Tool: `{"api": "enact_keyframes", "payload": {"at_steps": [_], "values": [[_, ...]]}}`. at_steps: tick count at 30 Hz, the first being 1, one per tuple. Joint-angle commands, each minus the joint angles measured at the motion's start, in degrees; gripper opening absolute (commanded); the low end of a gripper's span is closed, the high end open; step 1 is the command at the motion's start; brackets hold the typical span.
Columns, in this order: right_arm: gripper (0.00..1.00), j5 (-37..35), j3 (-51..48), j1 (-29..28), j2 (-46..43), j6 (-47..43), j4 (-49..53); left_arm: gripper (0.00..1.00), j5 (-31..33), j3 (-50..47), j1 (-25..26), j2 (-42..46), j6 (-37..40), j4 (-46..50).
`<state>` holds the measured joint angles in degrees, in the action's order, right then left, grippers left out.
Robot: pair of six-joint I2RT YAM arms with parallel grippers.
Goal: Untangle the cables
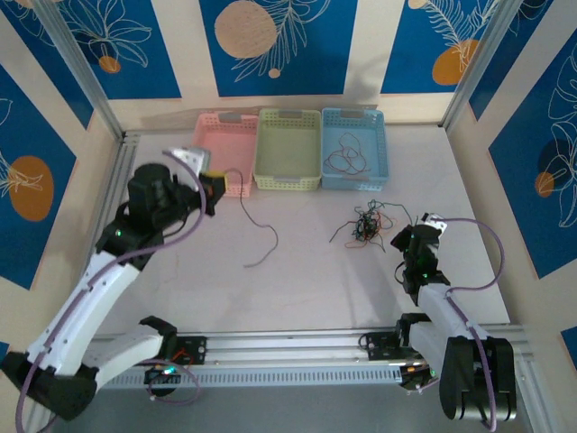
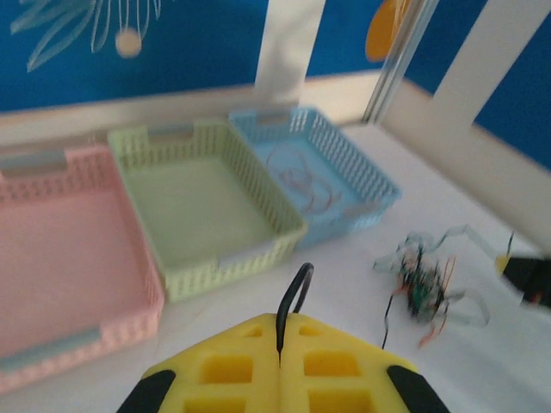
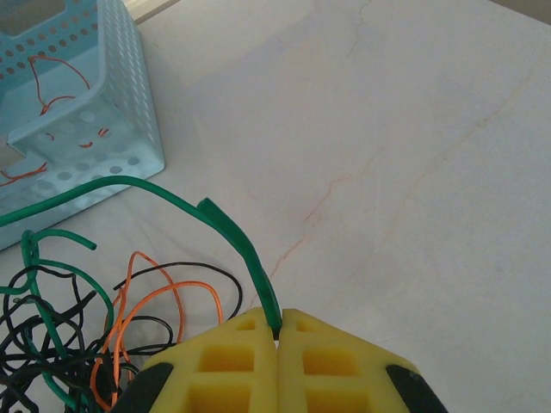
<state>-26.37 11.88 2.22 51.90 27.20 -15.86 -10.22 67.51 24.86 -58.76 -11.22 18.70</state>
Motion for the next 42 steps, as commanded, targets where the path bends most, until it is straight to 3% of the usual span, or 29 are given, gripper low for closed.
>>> {"api": "enact_keyframes", "payload": {"at_steps": [1,7,14,18,28,31,35,42], "values": [[0.0,-0.4,0.4,-1.1,-0.8,-1.4,-2.6,0.0,0.8,11.5,-0.5,-7.0,-3.9,-2.9],[0.0,-1.1,0.5,-2.3,-0.6,-2.5,-3.2,0.0,12.5,26.6,-0.5,-19.6,-2.2,-3.9],[0.0,-1.8,0.8,-3.9,0.2,-3.8,-4.1,0.0,11.6,36.9,-0.6,-32.9,-1.3,-11.5],[0.0,-2.0,0.9,-4.3,0.6,-4.3,-4.2,0.0,12.7,44.1,-0.9,-41.6,-0.8,-10.9],[0.0,-2.0,1.5,-4.9,1.5,-4.9,-4.4,0.0,10.6,38.7,-1.0,-56.5,-3.3,-14.8],[0.0,-1.4,1.7,-4.9,1.9,-5.3,-4.7,0.15,5.3,39.8,-1.0,-63.4,-3.7,-13.7],[0.0,-1.3,1.7,-5.2,2.1,-5.6,-5.0,0.24,-1.1,42.5,-0.2,-69.9,-3.1,-10.0],[0.0,-1.4,1.7,-5.6,2.0,-6.2,-5.2,0.6,-5.5,42.5,0.1,-70.1,-2.0,-5.2]]}}
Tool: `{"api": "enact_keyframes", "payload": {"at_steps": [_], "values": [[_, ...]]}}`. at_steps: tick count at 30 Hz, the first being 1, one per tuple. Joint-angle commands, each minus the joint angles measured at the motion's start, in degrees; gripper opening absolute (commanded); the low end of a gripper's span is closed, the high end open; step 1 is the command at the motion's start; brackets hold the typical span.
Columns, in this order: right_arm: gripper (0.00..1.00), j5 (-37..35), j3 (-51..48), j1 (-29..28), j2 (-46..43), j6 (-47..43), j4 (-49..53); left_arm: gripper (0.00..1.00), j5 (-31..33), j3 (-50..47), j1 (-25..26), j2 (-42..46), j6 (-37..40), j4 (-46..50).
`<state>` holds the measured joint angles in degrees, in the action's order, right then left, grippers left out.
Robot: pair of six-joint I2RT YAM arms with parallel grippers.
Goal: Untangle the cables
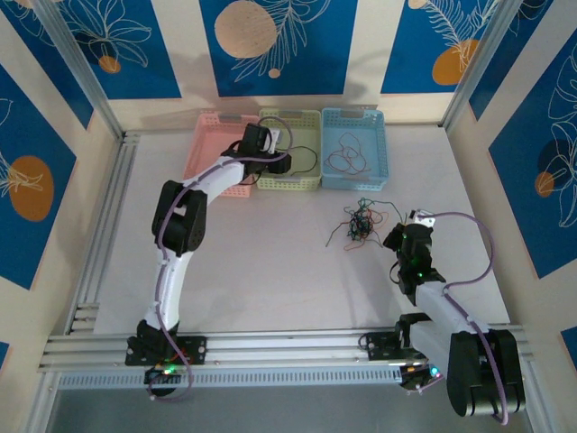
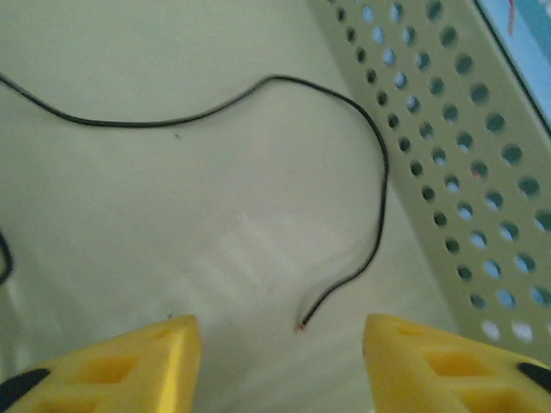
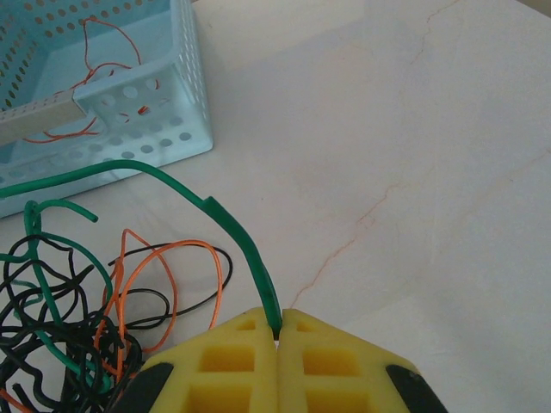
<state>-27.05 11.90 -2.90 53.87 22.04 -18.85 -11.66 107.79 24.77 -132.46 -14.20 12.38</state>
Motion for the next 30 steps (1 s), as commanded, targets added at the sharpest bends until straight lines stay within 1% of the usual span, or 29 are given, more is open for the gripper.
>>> {"api": "enact_keyframes", "payload": {"at_steps": [1,3,6,8,10,13,16,19,23,25,27,30], "values": [[0.0,-0.7,1.6,-0.6,0.1,-1.0,-2.2,0.63,-4.1,1.6,0.2,4.7,1.2,1.3],[0.0,-0.8,1.6,-0.7,0.2,-1.1,-2.3,0.67,-3.8,-0.2,0.2,7.9,2.1,1.0],[0.0,-0.9,1.6,-0.7,0.2,-1.1,-2.3,0.7,-2.7,-2.6,0.2,13.5,2.6,0.6],[0.0,-0.6,1.7,-0.4,0.2,-0.9,-2.2,0.7,-2.2,-6.6,0.3,19.2,2.6,-3.7],[0.0,0.0,1.7,0.0,0.3,-0.9,-2.2,0.73,-2.1,-9.2,0.3,25.0,2.5,-6.6],[0.0,1.1,1.7,-0.1,0.2,-1.6,-2.4,0.73,-2.6,-11.3,0.3,32.1,2.4,-4.7],[0.0,2.9,2.5,-0.4,-1.2,-3.3,-1.1,0.73,-4.2,-20.1,0.5,41.0,1.1,-5.5],[0.0,6.4,3.5,-0.9,-3.3,-5.8,0.6,0.72,-5.5,-31.7,0.6,51.2,-0.7,-5.9],[0.0,10.2,5.4,-4.7,-5.2,-11.0,2.4,0.72,-4.3,-43.0,0.6,63.0,-2.3,-1.3],[0.0,13.6,7.0,-7.3,-5.8,-12.6,3.5,0.72,-3.5,-46.2,0.6,67.6,-3.1,2.5],[0.0,20.2,8.1,-9.1,-5.6,-12.8,2.7,0.73,-3.8,-48.2,0.6,70.9,-3.6,6.2],[0.0,31.0,9.2,-12.2,-3.7,-13.5,0.2,0.73,-8.0,-49.4,0.6,72.9,-3.2,11.2]]}}
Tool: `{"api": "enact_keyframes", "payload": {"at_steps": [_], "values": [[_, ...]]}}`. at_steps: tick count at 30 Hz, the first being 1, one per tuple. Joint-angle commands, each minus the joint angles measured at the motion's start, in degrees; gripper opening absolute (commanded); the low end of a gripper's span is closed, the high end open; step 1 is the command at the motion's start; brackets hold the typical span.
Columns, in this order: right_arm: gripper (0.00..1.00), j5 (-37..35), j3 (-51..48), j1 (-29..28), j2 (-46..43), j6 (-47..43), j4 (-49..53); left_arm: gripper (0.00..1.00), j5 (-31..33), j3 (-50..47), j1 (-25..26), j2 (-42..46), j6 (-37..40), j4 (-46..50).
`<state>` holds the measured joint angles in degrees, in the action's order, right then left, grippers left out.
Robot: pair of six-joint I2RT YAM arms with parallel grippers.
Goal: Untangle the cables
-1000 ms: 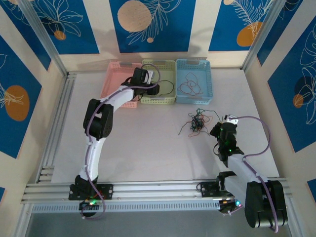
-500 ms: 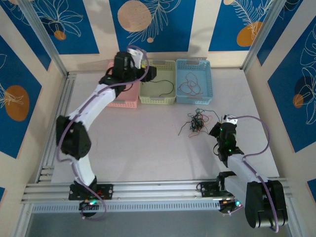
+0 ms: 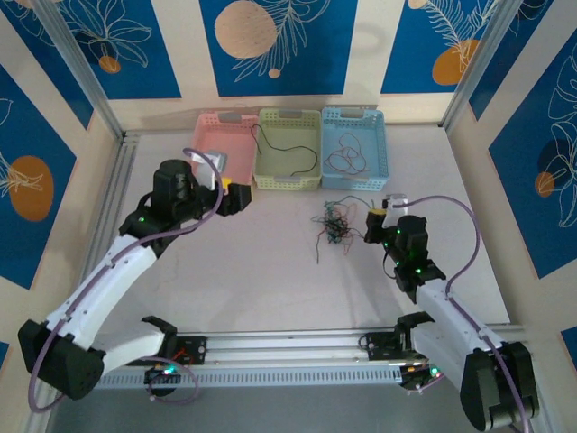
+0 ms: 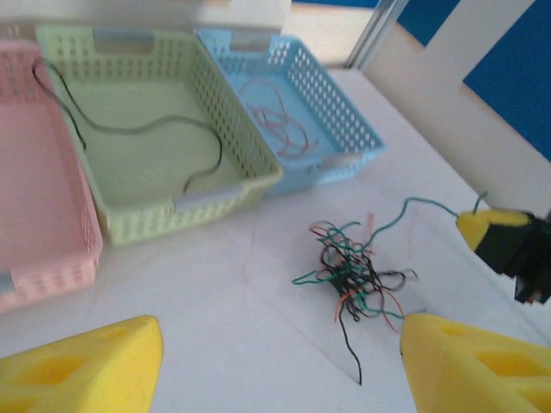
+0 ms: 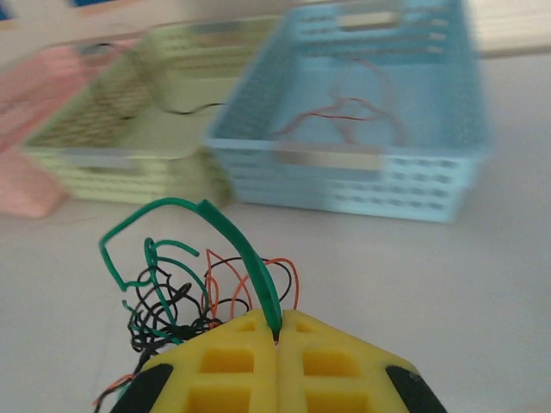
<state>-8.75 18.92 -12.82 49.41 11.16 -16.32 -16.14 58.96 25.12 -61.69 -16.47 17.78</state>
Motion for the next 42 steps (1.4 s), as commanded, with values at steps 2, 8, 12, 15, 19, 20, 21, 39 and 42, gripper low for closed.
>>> {"api": "enact_keyframes", "payload": {"at_steps": [2,8,12,15,19,20,21,39,42], "values": [[0.0,18.3,3.4,-5.4,2.7,-4.0,-3.5,0.73,-7.4,0.2,0.4,1.4,-0.1,9.3],[0.0,20.4,5.6,-14.5,10.1,-8.1,-6.3,0.73,-12.2,3.5,4.4,-6.3,4.2,14.7],[0.0,18.4,5.1,-15.4,11.3,-7.2,-8.2,0.72,-7.2,4.1,11.7,-12.3,7.8,16.6],[0.0,17.2,4.2,-15.1,10.6,-6.8,-8.9,0.7,-5.7,1.8,14.5,-14.3,8.0,16.0],[0.0,17.3,3.5,-14.3,10.7,-6.0,-10.3,0.69,-4.9,-1.4,15.2,-14.0,10.4,16.1],[0.0,17.4,3.4,-14.3,10.8,-5.9,-10.4,0.68,-5.1,-2.3,15.2,-14.3,10.4,16.0],[0.0,17.2,3.3,-14.2,10.8,-5.8,-10.7,0.66,-5.5,-2.5,15.5,-15.0,10.5,16.3],[0.0,16.5,2.5,-14.0,10.3,-5.3,-11.2,0.52,-1.7,-4.2,16.2,-20.5,14.8,12.6],[0.0,16.4,2.5,-14.0,10.3,-5.3,-11.4,0.6,-2.1,-5.0,16.2,-21.5,15.2,12.1]]}}
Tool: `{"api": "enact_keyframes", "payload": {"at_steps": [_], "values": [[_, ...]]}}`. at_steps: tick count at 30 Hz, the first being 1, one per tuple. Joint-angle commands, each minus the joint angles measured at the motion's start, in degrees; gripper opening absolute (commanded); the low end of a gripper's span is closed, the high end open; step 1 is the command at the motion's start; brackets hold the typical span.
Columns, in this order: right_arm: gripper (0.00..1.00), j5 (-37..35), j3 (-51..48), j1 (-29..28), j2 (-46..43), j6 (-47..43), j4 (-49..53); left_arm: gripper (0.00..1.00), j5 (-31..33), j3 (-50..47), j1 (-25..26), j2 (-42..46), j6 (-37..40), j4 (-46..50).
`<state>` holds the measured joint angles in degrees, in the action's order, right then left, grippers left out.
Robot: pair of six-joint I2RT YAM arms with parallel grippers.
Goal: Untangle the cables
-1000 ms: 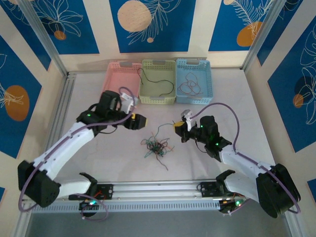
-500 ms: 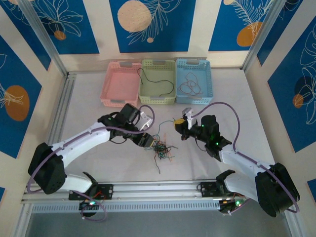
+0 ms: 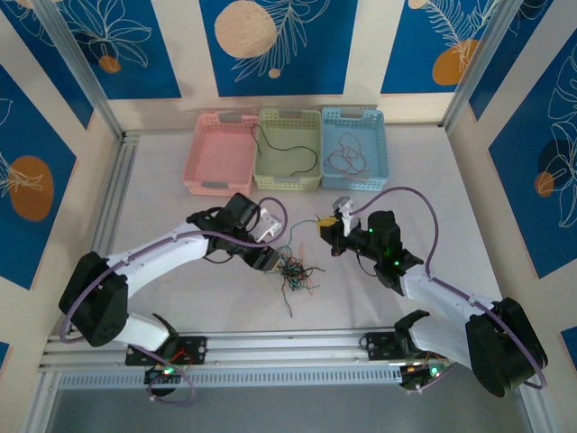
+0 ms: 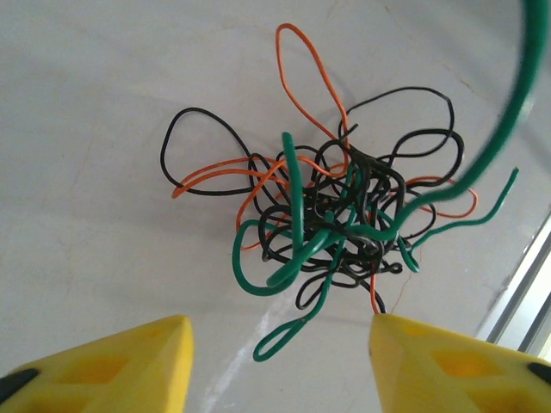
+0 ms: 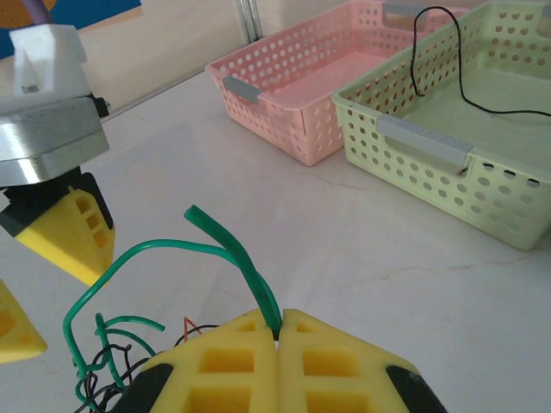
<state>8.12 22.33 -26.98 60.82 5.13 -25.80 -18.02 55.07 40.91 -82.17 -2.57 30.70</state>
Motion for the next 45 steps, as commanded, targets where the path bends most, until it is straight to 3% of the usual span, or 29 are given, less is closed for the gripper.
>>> {"api": "enact_keyframes", "payload": {"at_steps": [1,6,15,28,33,37,40,43,45], "values": [[0.0,-0.7,-0.9,0.2,-1.1,0.8,-1.9,0.61,-1.3,-1.4,0.5,-1.6,1.6,-1.1],[0.0,-2.6,-1.1,0.7,-1.5,1.9,-1.7,0.61,-5.7,-0.6,0.7,-6.0,1.1,0.0],[0.0,-2.0,-1.4,1.6,-1.4,2.7,-2.1,0.59,-3.5,-0.4,2.3,-8.7,1.8,0.6],[0.0,-2.6,-1.3,1.6,-1.2,2.9,-2.1,0.16,-2.1,0.9,2.4,-6.2,3.6,2.1],[0.0,-4.4,-1.2,1.8,-1.3,3.5,-1.6,0.0,1.8,0.6,2.3,-0.7,5.3,3.0],[0.0,-8.9,-1.5,3.4,-2.1,5.6,-0.3,0.0,10.3,0.5,2.3,4.8,3.0,6.1],[0.0,-15.6,-2.4,5.7,-3.8,9.0,1.5,0.0,12.2,0.6,2.4,10.1,1.5,8.5],[0.0,-24.0,-4.0,11.0,-6.4,17.4,5.0,0.0,15.3,1.6,2.4,16.5,1.1,12.3],[0.0,-25.6,-5.2,16.2,-8.5,24.9,8.2,0.0,20.4,2.3,2.2,20.8,1.9,15.6]]}}
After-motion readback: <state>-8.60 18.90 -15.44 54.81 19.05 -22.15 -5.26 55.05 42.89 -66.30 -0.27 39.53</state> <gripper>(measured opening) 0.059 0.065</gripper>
